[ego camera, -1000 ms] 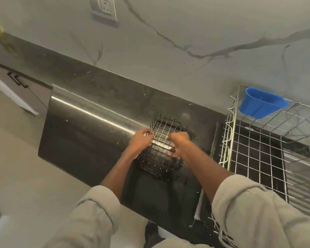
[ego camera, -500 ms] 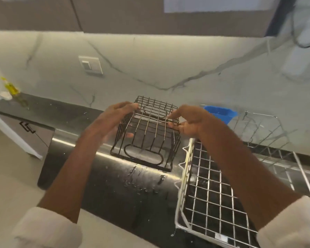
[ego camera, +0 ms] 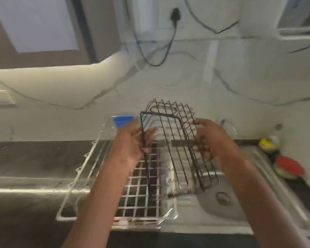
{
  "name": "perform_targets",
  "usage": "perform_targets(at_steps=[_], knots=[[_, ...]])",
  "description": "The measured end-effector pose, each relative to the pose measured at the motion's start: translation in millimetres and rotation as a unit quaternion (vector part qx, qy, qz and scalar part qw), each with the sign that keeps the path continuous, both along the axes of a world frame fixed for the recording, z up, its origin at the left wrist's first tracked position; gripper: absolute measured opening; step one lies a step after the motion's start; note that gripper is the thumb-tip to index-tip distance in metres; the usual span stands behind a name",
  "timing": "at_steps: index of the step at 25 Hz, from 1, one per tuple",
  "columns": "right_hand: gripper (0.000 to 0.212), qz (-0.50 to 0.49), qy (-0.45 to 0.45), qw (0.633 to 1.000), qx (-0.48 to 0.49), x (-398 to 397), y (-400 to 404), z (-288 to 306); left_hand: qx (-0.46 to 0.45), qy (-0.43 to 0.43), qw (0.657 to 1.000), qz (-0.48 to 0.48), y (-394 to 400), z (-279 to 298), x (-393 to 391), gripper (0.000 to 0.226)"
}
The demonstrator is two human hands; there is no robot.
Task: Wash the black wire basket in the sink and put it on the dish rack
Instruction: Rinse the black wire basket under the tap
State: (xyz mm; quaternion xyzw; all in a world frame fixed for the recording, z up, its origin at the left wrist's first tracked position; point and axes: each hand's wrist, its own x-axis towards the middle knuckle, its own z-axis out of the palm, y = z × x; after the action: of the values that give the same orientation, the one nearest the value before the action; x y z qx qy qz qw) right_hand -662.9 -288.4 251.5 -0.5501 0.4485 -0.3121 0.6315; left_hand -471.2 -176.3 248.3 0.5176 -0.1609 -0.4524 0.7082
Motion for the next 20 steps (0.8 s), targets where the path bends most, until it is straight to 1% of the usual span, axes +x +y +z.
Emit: perform_targets(at_steps=[3, 5, 7, 9, 11, 13, 14, 15, 16, 17, 18, 20], knots=[[0.044, -0.057, 0.004, 0.997, -0.047, -84.5, -36.4, -30.7, -0.018, 0.007, 0.998, -0.056, -57.7, -11.2, -83.3, 0.028], [0.043, -0.094, -0.030, 0.994, -0.037, -128.9, -62.2, -56.1, -0.023, -0.038, 0.997, -0.066, -90.3, -23.9, -133.5, 0.026], [0.049, -0.155, -0.032, 0.985, -0.074, -157.4, -76.9, -80.7, -0.031, -0.080, 0.994, -0.065, -120.2, -47.5, -171.5, 0.024], [0.062, -0.234, 0.025, 0.966, -0.110, -169.7, -85.1, -102.1, -0.046, -0.069, 0.995, -0.050, -145.6, -80.0, -193.4, 0.023], [0.067, -0.272, 0.056, 0.954, -0.110, -170.7, -91.8, -123.3, -0.045, -0.039, 0.998, -0.036, -169.9, -116.0, -203.9, 0.022], [0.062, -0.302, 0.121, 0.941, -0.089, -168.1, -105.8, -139.6, -0.021, -0.017, 0.999, -0.021, -194.8, -152.3, -203.7, 0.020], [0.054, -0.332, 0.146, 0.930, -0.059, -165.5, -114.2, -147.9, -0.011, -0.013, 1.000, -0.010, -206.8, -169.6, -200.9, 0.020], [0.046, -0.340, 0.197, 0.918, -0.061, -167.3, -124.0, -160.8, -0.005, -0.013, 1.000, 0.000, -219.3, -185.6, -197.7, 0.020], [0.039, -0.344, 0.170, 0.923, -0.019, -166.2, -135.7, -172.1, -0.004, -0.021, 1.000, 0.003, -232.3, -200.2, -195.0, 0.020], [0.034, -0.324, 0.138, 0.936, 0.016, -164.3, -144.1, -181.2, -0.004, -0.039, 0.999, -0.004, -241.1, -210.1, -193.2, 0.018], [0.034, -0.305, 0.080, 0.945, 0.088, -162.0, -152.3, -191.0, -0.007, -0.061, 0.998, -0.017, -247.5, -218.3, -191.6, 0.017], [0.053, -0.261, 0.007, 0.950, 0.171, -161.2, -173.2, -204.9, -0.013, -0.101, 0.994, -0.050, -258.7, -231.3, -190.3, 0.017]])
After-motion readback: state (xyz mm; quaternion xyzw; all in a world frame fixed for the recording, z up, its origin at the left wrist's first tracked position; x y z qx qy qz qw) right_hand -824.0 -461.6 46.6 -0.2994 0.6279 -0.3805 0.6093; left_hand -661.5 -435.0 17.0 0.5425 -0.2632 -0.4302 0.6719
